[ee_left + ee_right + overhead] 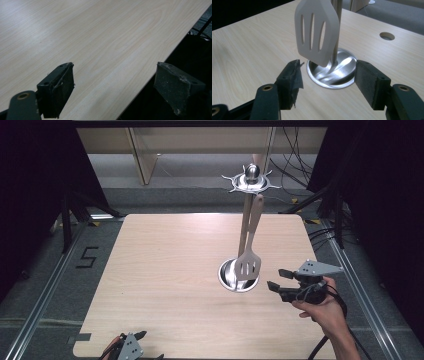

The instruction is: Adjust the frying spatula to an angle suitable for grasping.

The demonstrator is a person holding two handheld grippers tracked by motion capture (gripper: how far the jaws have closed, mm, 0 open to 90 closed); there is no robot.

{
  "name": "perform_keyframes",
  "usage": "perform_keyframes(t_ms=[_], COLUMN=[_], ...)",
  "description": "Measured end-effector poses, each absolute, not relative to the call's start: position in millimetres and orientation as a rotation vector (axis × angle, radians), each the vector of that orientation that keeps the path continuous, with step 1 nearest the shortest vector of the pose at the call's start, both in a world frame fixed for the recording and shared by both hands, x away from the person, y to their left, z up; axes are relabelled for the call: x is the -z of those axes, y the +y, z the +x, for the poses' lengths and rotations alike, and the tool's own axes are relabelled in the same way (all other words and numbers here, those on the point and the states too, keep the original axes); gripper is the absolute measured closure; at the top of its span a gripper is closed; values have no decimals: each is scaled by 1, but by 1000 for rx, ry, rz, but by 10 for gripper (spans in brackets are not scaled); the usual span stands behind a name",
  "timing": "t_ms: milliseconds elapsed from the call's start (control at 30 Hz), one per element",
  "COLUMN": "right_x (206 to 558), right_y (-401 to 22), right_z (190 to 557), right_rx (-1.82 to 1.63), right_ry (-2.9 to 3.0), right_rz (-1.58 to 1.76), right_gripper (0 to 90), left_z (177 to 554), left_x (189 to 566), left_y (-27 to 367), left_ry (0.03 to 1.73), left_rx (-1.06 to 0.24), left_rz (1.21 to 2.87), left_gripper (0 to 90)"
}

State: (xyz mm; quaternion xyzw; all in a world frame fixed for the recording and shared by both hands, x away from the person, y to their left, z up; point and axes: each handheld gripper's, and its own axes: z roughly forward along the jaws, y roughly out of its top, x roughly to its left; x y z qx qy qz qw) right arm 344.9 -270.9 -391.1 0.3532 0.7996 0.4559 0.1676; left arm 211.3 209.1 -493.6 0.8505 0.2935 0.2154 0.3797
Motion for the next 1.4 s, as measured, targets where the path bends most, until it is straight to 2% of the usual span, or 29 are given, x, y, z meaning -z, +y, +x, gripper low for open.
perform_keyframes(t_ms=[967,1400], right_x=[426,442], right_y=[-273,-272], right_z=[338,335], right_rx=[-1227,-1202], right_ry=[2338,2374], right_rz=[1008,1071], right_gripper=[361,352], left_z=[213,216], left_x=[495,496], left_y=[209,206], left_ry=[757,783], left_rx=[-546,-506], left_rz=[2169,2169], left_gripper=[154,154])
